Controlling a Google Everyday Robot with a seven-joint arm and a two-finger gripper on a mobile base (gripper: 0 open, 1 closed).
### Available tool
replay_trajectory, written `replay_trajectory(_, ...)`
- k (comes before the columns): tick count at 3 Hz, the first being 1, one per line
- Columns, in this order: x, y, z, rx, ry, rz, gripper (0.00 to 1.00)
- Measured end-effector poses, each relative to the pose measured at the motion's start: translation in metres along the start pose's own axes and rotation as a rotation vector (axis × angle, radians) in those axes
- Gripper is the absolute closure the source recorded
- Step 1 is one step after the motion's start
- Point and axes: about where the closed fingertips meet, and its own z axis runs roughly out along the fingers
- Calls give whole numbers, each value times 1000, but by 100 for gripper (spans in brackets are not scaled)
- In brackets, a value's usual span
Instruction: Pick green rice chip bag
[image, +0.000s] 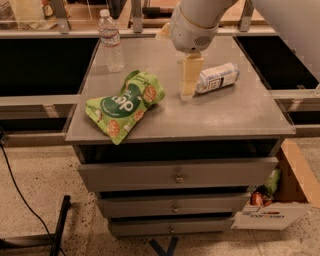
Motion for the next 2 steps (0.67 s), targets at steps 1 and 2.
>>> replay_trajectory(1,-30,-15,26,-29,-6,-76,0)
replay_trajectory(2,-53,-23,52,-67,-6,-130,0)
